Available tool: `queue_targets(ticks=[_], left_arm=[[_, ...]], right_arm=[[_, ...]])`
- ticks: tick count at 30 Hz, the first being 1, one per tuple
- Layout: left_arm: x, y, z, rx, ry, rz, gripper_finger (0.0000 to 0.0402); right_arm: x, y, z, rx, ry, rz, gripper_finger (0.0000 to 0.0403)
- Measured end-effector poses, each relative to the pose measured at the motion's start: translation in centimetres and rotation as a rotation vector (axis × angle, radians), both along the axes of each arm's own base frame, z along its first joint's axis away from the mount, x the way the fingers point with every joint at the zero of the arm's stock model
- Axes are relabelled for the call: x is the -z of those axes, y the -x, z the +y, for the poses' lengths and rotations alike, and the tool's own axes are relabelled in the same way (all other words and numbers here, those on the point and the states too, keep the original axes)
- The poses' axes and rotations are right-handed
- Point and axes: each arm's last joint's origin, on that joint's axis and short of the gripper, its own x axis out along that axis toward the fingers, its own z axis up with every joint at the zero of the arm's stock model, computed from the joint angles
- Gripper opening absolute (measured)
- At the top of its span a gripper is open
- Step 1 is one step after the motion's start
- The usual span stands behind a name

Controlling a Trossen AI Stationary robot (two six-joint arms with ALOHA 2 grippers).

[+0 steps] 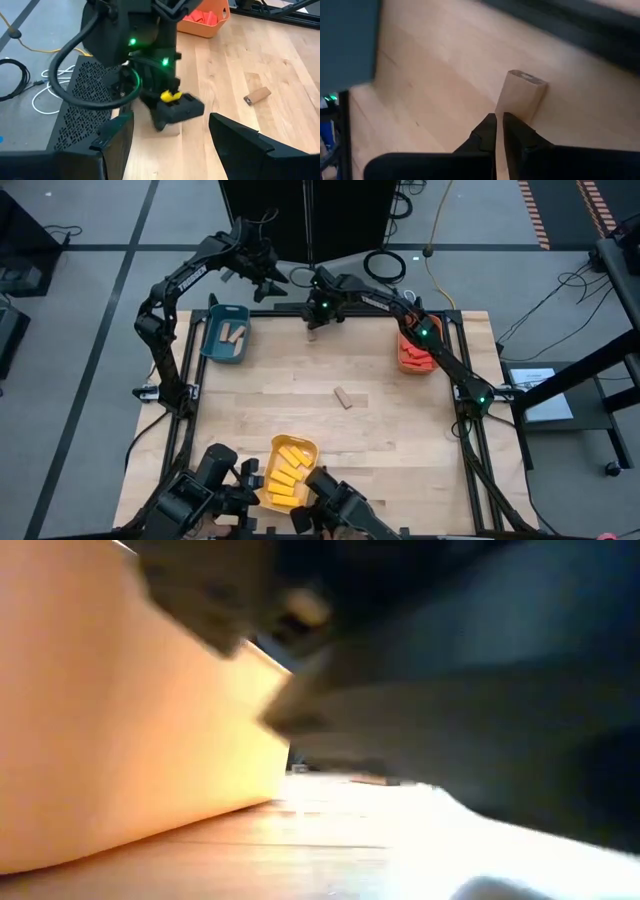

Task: Sort blocks
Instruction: Put the brown block into the blue bin

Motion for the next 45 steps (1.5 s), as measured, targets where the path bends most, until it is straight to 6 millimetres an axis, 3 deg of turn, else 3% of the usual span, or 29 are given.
queue_targets(ticks=[14, 18, 22, 24, 27, 30, 33, 36, 42, 45], left_arm=[[0.0, 0.0, 0.0, 0.005, -0.010, -0.002, 0.0255], [0.0, 0.0, 0.0, 0.005, -0.011, -0.002, 0.0255], [0.0, -0.2, -0.1, 0.019, -0.022, -0.003, 0.0255], [0.0, -0.2, -0.1, 0.022, -0.027, -0.005, 0.0255], [0.0, -0.2, -0.1, 0.023, -0.030, -0.006, 0.0255], [0.0, -0.2, -0.1, 0.022, -0.028, -0.005, 0.0255], [0.0, -0.2, -0.1, 0.023, -0.027, -0.004, 0.0255], [0.0, -0.3, -0.2, 0.029, -0.022, 0.001, 0.0255], [0.1, -0.3, -0.3, 0.032, -0.016, 0.003, 0.0255], [0.0, -0.6, -0.5, 0.041, -0.016, -0.004, 0.0255]], right_arm=[[-0.3, 4.4, 0.6, -0.100, -0.124, 0.286, 0.0000], [-1.4, 5.6, 2.2, -0.157, -0.073, 0.528, 0.0000], [-2.5, 5.0, 4.7, -0.224, 0.014, 0.677, 0.0000], [-3.6, 4.3, 5.9, -0.268, 0.058, 0.669, 0.0000], [-6.8, 3.6, 8.3, -0.313, 0.160, 0.646, 0.0000], [-10.3, 3.8, 10.6, -0.312, 0.296, 0.680, 0.0000], [-12.1, 4.3, 12.0, -0.292, 0.393, 0.647, 0.0000], [-11.5, 4.8, 12.7, -0.282, 0.454, 0.575, 0.0000], [-6.8, 7.3, 13.4, -0.171, 0.497, 0.465, 0.0000], [-5.8, 8.3, 12.8, -0.090, 0.536, 0.395, 0.0000]])
